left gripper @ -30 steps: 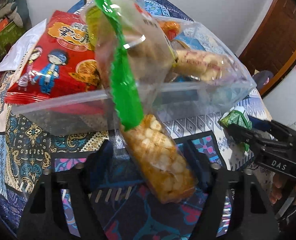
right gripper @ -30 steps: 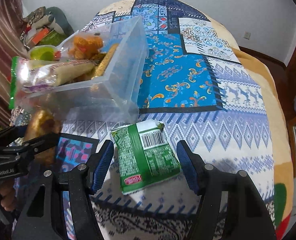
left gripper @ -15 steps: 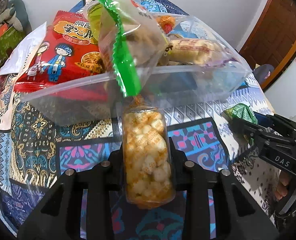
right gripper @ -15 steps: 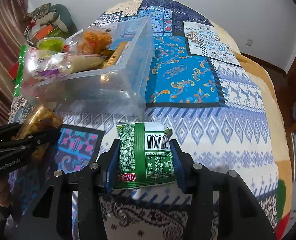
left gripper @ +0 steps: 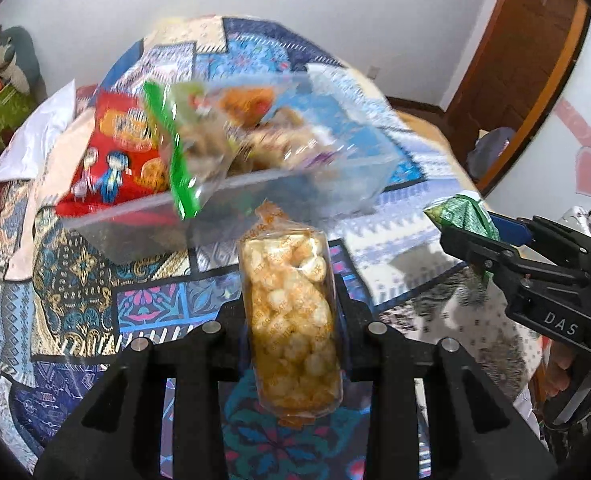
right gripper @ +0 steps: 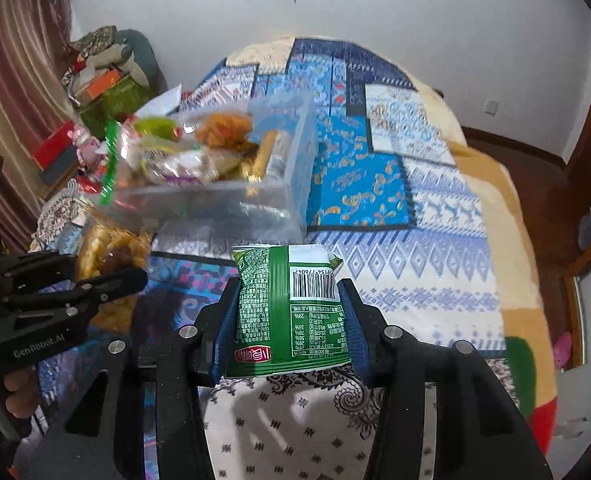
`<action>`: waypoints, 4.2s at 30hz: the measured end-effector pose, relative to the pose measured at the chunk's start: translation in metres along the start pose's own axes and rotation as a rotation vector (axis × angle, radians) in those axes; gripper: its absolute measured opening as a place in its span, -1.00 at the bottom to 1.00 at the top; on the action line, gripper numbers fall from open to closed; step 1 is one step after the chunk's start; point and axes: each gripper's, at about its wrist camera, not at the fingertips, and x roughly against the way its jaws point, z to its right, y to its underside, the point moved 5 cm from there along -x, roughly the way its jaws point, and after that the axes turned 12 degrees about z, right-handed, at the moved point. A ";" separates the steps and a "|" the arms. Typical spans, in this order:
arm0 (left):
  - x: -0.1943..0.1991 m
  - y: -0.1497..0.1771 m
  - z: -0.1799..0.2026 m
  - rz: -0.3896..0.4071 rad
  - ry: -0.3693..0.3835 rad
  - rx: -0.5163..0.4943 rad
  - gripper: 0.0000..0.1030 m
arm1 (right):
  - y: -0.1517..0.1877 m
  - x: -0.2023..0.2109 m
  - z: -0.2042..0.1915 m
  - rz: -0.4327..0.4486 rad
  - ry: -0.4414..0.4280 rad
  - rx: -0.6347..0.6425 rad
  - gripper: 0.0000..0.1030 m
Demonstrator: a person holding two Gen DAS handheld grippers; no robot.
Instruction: Organize snacks
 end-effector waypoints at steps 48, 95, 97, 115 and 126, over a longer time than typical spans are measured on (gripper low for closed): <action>-0.058 -0.118 -0.106 0.124 -0.190 0.039 -0.33 | -0.086 -0.108 -0.074 0.060 -0.133 0.015 -0.10; 0.187 -0.082 -0.036 0.482 -0.137 0.015 0.59 | -0.086 0.104 -0.087 0.356 -0.114 -0.007 0.34; 0.193 -0.076 -0.031 0.504 -0.143 -0.003 0.66 | -0.082 0.111 -0.088 0.380 -0.103 -0.004 0.48; 0.208 -0.058 -0.019 0.590 -0.147 -0.029 0.85 | -0.066 0.135 -0.097 0.492 -0.030 0.057 0.64; 0.205 -0.054 -0.018 0.598 -0.137 -0.029 0.94 | -0.064 0.138 -0.098 0.499 -0.026 0.065 0.65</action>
